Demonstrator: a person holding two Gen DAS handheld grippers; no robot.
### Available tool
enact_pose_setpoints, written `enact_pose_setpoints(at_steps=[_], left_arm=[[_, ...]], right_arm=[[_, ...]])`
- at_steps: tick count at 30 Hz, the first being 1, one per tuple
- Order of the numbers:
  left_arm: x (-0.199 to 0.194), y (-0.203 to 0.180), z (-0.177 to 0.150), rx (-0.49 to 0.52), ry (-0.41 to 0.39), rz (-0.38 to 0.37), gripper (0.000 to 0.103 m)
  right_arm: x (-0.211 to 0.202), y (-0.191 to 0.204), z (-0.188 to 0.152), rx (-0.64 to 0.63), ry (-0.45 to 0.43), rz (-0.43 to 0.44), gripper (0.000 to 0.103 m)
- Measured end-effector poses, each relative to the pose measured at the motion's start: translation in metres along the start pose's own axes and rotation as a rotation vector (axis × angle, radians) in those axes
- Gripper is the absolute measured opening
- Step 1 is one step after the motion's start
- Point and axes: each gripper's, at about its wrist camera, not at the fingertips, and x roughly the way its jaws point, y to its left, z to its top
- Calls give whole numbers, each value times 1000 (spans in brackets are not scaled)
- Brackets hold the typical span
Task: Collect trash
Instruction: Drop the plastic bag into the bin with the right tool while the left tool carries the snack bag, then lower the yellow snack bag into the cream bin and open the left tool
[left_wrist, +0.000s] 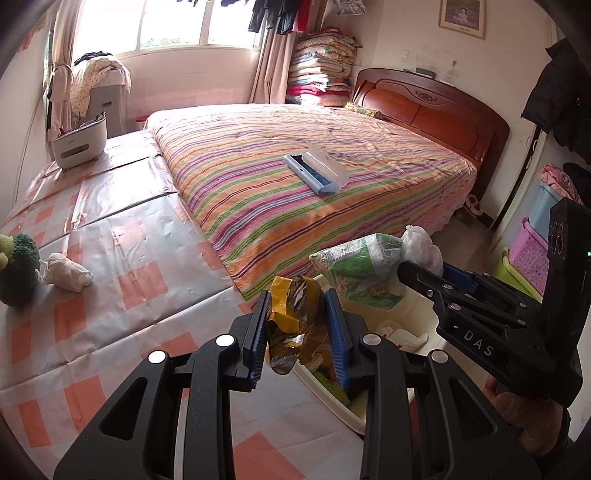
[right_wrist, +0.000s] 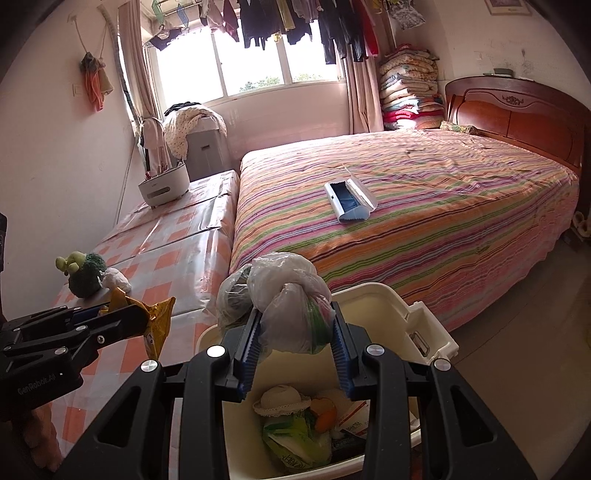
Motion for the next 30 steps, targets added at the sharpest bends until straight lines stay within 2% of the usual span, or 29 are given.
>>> enact_pose_setpoints(at_steps=[16, 21, 30], left_arm=[[13, -14, 3, 15, 15, -36, 29], [19, -17, 4, 14, 25, -48, 29], [31, -22, 4, 12, 52, -85, 29]], right_arm=[[-16, -22, -1, 77, -59, -47, 37], [-22, -27, 0, 105, -95, -40, 60], [-37, -44, 3, 200, -176, -7, 60]])
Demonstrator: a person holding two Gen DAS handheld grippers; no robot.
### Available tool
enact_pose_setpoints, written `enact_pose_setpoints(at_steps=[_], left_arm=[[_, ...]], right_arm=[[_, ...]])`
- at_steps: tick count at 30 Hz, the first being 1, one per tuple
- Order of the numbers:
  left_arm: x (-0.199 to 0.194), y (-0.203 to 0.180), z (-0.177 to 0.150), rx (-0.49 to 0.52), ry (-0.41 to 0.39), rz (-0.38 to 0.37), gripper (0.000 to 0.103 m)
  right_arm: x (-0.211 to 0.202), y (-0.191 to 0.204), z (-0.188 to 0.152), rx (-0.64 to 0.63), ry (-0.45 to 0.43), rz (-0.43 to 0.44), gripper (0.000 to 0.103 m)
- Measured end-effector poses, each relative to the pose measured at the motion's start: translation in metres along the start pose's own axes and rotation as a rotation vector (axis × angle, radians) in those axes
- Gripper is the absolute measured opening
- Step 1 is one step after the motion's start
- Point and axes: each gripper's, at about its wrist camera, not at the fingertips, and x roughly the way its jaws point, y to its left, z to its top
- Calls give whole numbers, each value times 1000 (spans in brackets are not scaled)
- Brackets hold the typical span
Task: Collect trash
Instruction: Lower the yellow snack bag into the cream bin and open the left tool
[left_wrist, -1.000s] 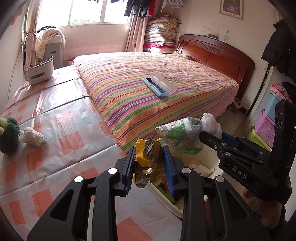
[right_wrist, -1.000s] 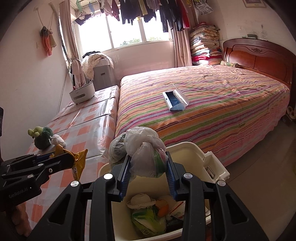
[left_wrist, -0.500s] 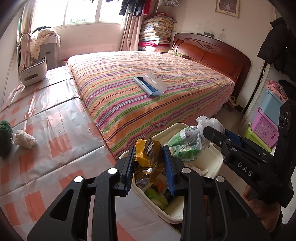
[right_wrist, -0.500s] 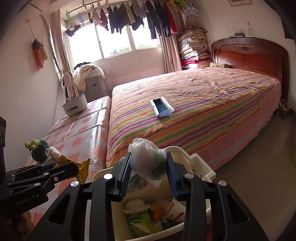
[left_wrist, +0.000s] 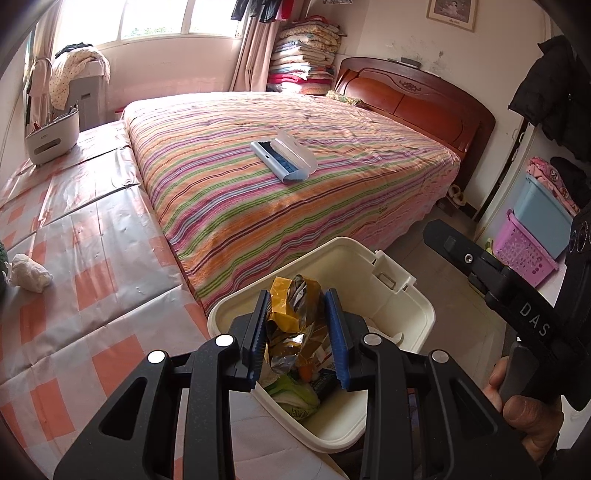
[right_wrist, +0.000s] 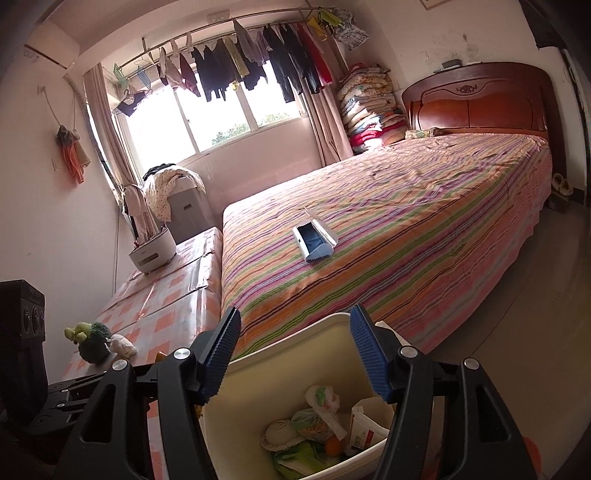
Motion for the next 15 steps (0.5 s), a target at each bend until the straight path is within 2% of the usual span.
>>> enact_pose_setpoints(at_steps=[5, 15], left_arm=[[6, -10, -1, 21, 15, -17, 31], [14, -17, -5, 10, 18, -12, 47]], right_arm=[[-5, -1, 1, 14, -26, 9, 60], [-8, -3, 2, 30, -35, 14, 60]])
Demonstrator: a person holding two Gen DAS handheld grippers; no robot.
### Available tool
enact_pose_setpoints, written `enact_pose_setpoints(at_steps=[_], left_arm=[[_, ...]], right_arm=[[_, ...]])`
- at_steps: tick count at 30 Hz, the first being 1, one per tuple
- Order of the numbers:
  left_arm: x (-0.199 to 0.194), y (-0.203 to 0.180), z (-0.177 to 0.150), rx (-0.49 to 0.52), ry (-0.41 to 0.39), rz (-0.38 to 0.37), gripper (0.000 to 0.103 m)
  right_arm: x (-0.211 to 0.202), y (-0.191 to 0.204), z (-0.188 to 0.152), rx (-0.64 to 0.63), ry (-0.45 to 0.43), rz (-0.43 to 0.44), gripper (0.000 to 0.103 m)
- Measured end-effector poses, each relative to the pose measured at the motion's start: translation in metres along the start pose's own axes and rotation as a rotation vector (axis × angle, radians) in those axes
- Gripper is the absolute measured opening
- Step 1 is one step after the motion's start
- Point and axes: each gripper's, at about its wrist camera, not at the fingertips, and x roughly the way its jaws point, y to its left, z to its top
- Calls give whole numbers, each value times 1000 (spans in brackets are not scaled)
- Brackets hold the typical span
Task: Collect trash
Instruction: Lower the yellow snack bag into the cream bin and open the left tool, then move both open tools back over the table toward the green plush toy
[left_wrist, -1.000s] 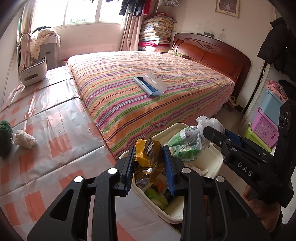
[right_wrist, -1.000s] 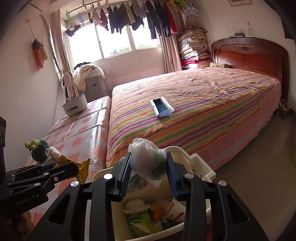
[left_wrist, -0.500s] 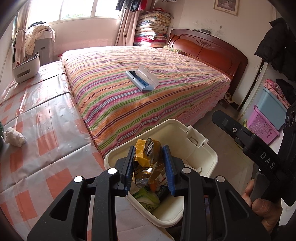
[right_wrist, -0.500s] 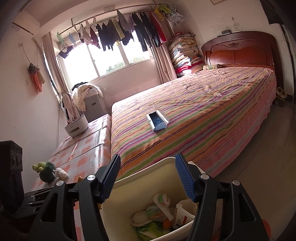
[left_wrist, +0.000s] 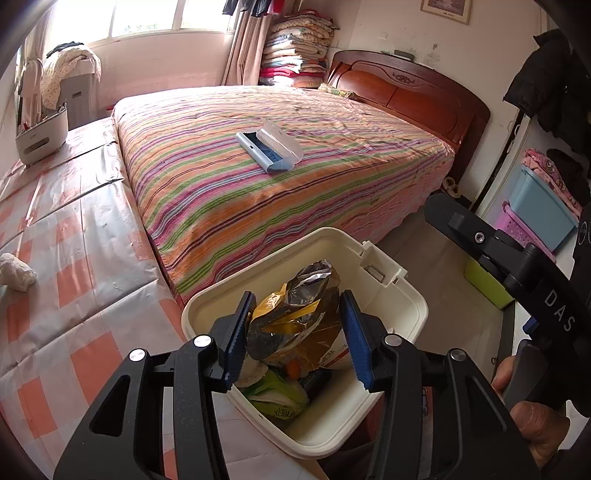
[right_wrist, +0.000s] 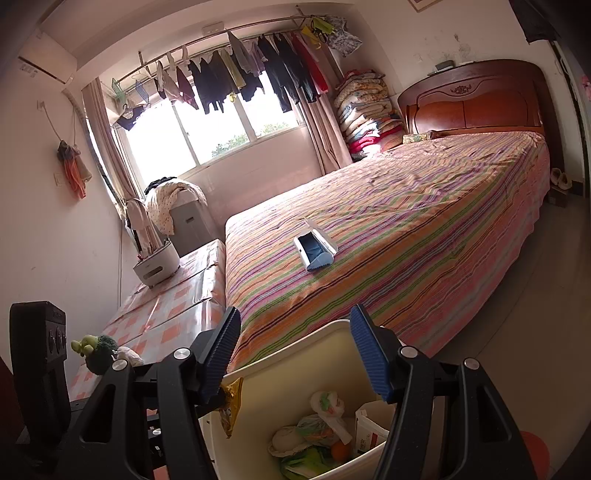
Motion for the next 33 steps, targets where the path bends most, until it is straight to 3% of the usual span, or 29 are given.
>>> enact_pose_setpoints(at_steps=[2, 5, 7, 9, 23, 33], left_arm=[[0, 1, 0, -1, 0, 2, 48], [-2, 3, -1, -16, -11, 7, 62], [-3, 4, -1, -24, -19, 8, 64], [-4, 6, -1, -26, -22, 19, 73], [-31, 43, 9, -116, -83, 74, 75], [-69, 102, 10, -210, -147, 185, 75]], right_arm=[[0, 0, 0, 1, -2, 2, 60], [0, -1, 0, 3, -3, 3, 60], [-1, 0, 0, 5, -4, 5, 60], [-1, 0, 0, 4, -5, 4, 60], [4, 13, -3, -13, 19, 38, 60], [17, 40, -12, -58, 56, 76, 60]])
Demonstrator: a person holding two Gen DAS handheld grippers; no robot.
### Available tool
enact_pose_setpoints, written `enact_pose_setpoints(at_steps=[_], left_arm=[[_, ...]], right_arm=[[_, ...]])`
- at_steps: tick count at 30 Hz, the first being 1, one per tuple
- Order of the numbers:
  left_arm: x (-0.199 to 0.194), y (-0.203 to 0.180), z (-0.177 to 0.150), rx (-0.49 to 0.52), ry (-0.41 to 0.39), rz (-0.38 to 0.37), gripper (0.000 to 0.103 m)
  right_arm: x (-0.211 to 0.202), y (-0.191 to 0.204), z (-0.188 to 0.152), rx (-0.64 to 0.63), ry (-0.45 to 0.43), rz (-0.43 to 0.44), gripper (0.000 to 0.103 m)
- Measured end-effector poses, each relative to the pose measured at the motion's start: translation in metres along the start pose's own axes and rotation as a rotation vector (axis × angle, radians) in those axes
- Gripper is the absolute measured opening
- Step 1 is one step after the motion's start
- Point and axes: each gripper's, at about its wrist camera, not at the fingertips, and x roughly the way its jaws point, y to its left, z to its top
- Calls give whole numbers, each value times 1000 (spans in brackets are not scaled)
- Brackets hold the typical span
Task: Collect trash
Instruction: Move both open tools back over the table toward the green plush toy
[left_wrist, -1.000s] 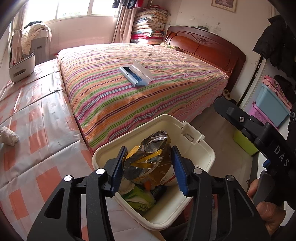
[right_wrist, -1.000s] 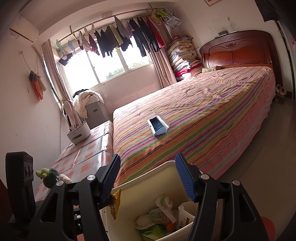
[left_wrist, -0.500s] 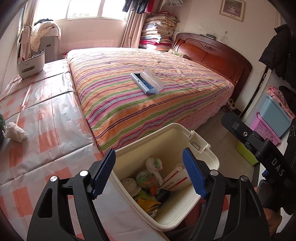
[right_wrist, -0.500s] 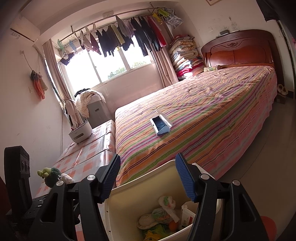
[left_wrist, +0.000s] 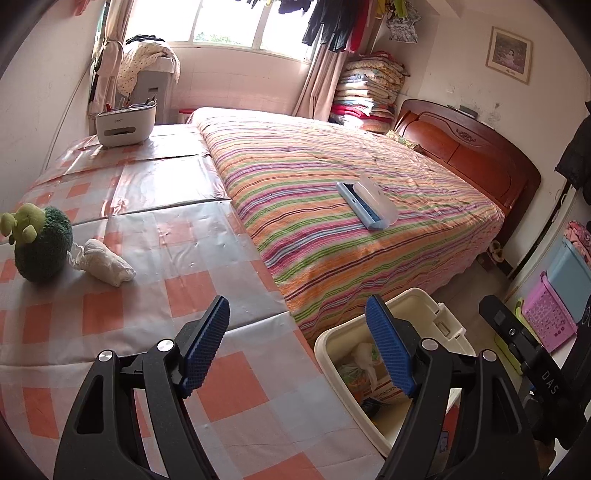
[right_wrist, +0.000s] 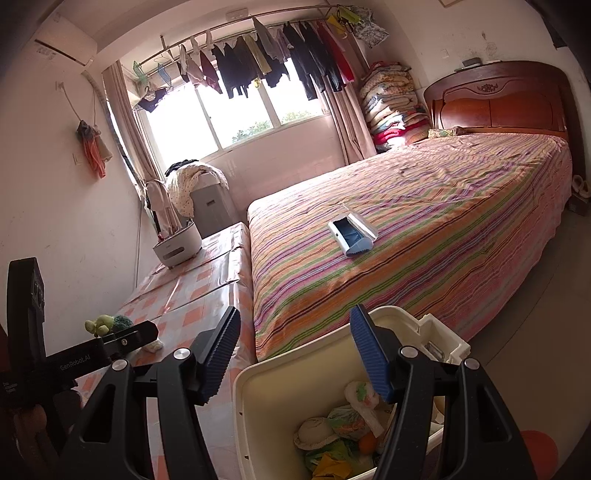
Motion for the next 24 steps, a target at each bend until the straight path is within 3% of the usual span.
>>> enact_pose_setpoints(at_steps=[7, 17, 19, 22, 24], left_arm=[[-21, 67, 8, -101, -70, 139, 75], [-51, 158, 16, -259, -127, 264, 75], [-55, 170, 17, -270, -131, 288, 75], [-60, 187, 19, -290, -142, 317, 85], [-63, 196, 20, -293, -150, 339, 85]], right_arm=[[13, 27, -9, -47, 39, 35, 60], [41, 63, -16, -93, 122, 111, 61], [51, 75, -18, -115, 153, 141, 71], [65, 97, -19, -165, 194, 192, 73], [76, 115, -19, -206, 217, 228, 73]])
